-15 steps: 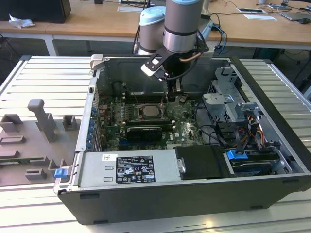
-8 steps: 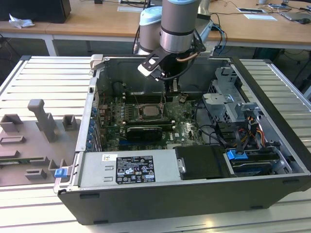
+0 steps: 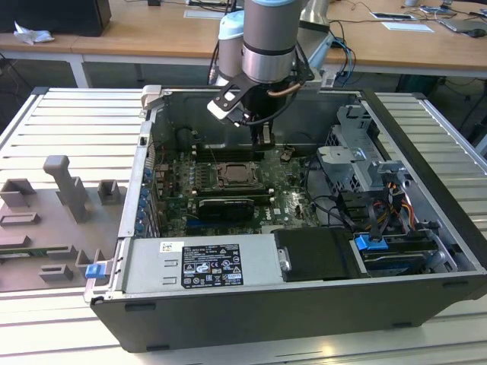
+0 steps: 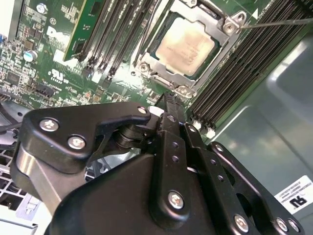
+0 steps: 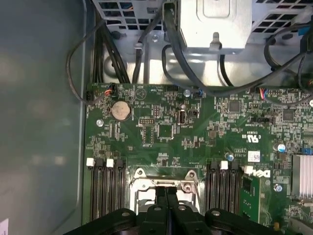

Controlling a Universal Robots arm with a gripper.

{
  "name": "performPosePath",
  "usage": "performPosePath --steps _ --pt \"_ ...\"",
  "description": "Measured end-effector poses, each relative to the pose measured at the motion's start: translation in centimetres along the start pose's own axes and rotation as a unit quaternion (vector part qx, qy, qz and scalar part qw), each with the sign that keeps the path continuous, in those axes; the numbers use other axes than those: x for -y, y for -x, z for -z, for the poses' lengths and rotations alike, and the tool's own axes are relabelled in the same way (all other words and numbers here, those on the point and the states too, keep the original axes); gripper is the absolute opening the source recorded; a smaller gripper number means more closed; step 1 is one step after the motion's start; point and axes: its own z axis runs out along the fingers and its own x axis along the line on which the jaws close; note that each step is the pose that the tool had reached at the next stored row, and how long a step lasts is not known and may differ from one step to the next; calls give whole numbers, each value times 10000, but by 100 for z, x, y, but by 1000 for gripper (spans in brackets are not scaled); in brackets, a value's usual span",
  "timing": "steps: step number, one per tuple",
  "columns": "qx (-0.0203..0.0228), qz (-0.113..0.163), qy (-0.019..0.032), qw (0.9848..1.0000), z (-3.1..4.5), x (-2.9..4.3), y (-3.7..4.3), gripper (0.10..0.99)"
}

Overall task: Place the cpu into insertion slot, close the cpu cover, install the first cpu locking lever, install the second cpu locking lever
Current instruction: 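Close the cpu cover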

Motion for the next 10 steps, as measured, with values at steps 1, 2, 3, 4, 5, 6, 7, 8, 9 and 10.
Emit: performPosePath --steps 1,2,3,4,5,6,7,8,9,10 --pt "0 0 0 10000 0 24 -2 106" --pt "-1 0 0 10000 0 47 -3 106" --pt "0 0 0 10000 0 64 -4 106" --pt "0 0 0 10000 -1 81 -5 106" --pt "0 0 0 10000 -4 109 -7 106" --pt "0 0 0 10000 -7 134 -9 106" --pt "0 -1 0 10000 -8 151 -11 106" --pt "0 0 0 10000 -12 171 -13 106" --pt "0 1 0 10000 -15 193 -16 106" --pt "0 0 0 10000 -19 209 -19 106"
